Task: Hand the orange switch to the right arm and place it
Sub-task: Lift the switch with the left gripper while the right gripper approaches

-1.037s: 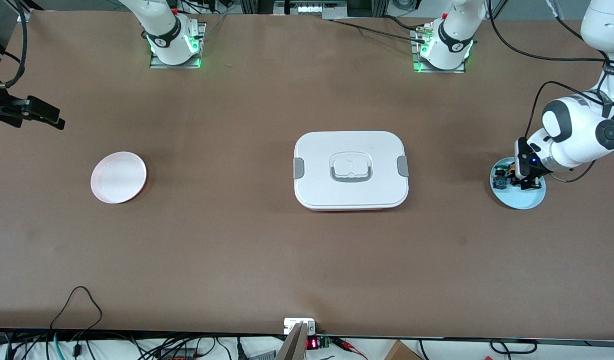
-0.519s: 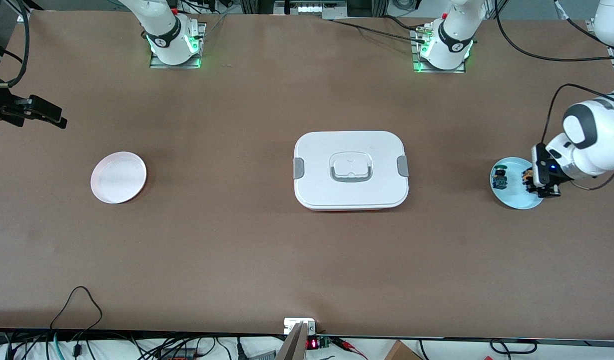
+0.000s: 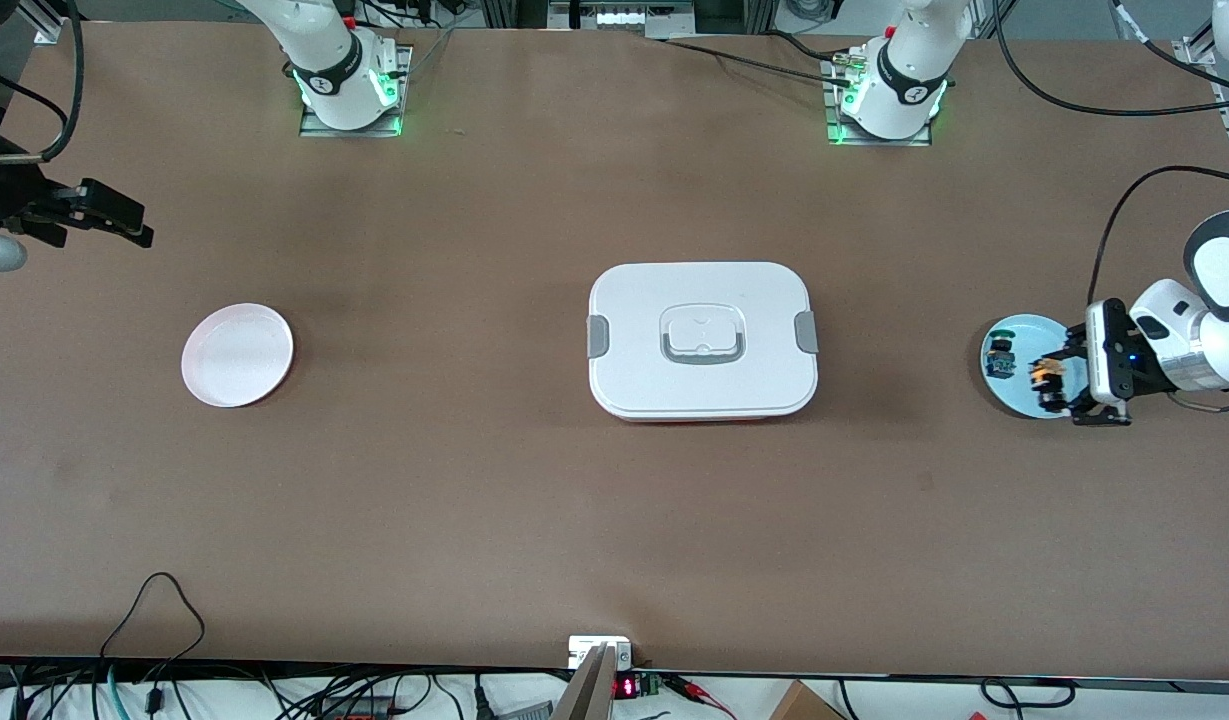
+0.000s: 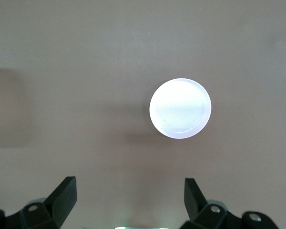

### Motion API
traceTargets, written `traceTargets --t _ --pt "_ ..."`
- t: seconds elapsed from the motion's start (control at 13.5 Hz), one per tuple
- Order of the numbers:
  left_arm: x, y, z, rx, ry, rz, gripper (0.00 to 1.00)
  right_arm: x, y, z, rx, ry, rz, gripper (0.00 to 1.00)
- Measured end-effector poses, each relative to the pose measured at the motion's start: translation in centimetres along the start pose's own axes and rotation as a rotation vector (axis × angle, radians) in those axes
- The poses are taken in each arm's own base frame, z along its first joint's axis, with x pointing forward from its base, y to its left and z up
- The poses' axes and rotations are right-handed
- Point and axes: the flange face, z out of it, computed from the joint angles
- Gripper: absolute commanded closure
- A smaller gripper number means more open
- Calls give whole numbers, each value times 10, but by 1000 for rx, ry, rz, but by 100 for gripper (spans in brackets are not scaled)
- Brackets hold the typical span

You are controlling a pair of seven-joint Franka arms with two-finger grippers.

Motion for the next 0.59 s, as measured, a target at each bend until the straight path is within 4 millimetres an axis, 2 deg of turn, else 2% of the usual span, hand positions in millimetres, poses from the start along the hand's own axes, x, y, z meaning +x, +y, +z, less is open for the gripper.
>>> traceTargets --t 0.15,0.3,0.52,0.59 --pt "38 -5 1 -24 166 -10 99 0 -7 1 7 -6 -11 0" --pt "78 -8 5 -64 365 -16 97 -1 -17 4 85 -27 -19 0" --pt "156 -21 17 -67 649 -12 95 1 -35 14 223 -70 -31 0" --pt "183 -25 20 -64 736 -13 100 3 -40 17 262 -79 -33 0"
